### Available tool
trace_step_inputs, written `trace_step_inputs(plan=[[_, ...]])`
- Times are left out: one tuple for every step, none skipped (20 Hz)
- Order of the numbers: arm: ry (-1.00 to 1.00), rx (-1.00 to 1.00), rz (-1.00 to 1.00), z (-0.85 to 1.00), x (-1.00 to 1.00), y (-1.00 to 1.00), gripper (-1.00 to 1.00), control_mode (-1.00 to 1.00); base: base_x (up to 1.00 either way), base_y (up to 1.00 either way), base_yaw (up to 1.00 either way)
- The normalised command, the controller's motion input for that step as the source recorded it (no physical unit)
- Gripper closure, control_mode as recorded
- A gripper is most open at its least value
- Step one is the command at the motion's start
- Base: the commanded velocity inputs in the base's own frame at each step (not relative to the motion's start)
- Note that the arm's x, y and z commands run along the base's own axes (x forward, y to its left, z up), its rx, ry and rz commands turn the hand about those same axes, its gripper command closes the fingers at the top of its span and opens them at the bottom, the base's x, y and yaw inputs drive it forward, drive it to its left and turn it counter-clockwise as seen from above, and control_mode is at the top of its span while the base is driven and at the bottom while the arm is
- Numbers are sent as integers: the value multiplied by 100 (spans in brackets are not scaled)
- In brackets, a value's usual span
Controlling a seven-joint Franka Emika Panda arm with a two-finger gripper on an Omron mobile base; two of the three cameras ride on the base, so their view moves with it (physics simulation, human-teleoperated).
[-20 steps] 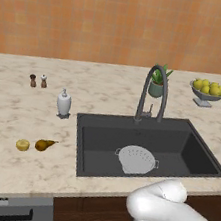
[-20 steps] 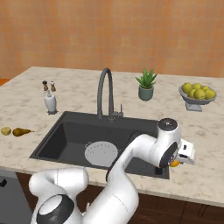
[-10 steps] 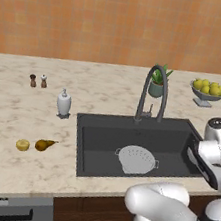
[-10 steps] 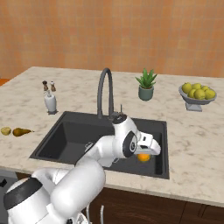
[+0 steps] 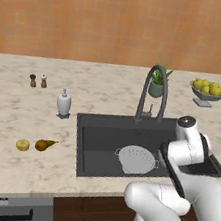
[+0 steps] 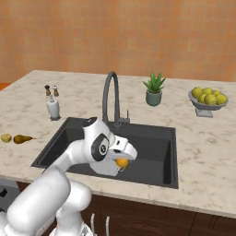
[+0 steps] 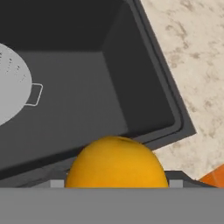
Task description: Put the colander in the sink, put the pear, orange, kiwi in the colander, and turn on the sink faucet and pour water over the colander.
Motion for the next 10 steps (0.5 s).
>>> trace_step_inputs(plan=[[-10,0,0,37,-27,100,100,-100,0,0,0],[-11,0,0,32,-27,100,100,-100,0,0,0],[-9,0,0,21,-21,100,100,-100,0,0,0],[-9,0,0,20,-21,100,100,-100,0,0,0],[-12,0,0,17,-18,100,100,-100,0,0,0],[-13,0,0,13,0,100,100,-100,0,0,0],[-11,0,0,12,0,100,100,-100,0,0,0],[-10,0,-1,8,2,100,100,-100,0,0,0],[-13,0,-4,9,11,100,100,-100,0,0,0],[-10,0,-5,8,19,100,100,-100,0,0,0]])
